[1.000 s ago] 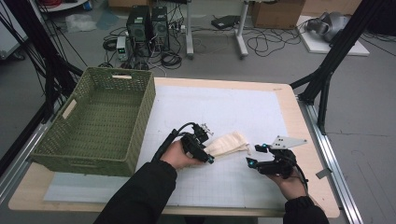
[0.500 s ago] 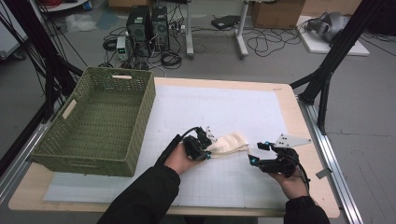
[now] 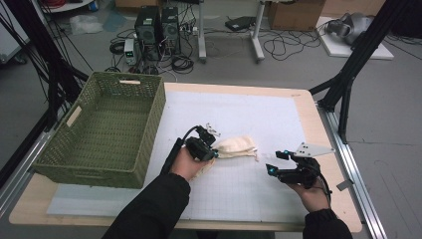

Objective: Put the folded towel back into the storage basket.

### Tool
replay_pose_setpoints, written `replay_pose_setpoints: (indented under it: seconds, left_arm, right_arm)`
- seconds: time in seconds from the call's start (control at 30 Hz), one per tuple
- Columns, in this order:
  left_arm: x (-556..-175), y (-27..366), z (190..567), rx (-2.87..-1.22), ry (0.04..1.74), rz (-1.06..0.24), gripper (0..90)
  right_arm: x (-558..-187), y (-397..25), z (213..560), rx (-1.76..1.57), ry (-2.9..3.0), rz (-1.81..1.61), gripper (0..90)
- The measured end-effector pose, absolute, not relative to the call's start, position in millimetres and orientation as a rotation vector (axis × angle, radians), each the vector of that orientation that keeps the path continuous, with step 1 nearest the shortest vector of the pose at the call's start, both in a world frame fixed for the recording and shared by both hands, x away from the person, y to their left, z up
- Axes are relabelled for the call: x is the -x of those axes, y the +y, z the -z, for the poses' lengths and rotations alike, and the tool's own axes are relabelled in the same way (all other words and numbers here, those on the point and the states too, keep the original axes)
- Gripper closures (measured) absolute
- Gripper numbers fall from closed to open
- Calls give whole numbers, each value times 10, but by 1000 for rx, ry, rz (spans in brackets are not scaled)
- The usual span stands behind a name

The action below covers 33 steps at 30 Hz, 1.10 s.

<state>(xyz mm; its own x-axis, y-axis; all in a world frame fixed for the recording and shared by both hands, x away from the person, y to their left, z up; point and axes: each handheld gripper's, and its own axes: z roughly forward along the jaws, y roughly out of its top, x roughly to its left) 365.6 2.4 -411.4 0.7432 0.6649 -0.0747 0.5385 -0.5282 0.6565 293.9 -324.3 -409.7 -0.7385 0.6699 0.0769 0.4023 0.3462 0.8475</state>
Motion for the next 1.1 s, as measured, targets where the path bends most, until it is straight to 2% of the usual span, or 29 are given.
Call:
replay_pose_setpoints:
  seconds: [0.3,0.63,0.8,1.1]
  left_arm:
    - [-3716,147,4072,-2172,973,-154,822]
    - [-3786,374,3959,-1939,1028,-25,821]
    - [-3802,476,3889,-1836,1052,-2,822]
    - [-3780,572,3773,-1787,1050,-6,821]
  right_arm:
    - [-2948,-3245,4106,-969,2334,-1348,322]
    - [-2981,-3261,4124,-1002,2328,-1391,218]
    - [-2994,-3273,4161,-1018,2340,-1380,187]
    - [-3003,-3362,4223,-1065,2319,-1327,123]
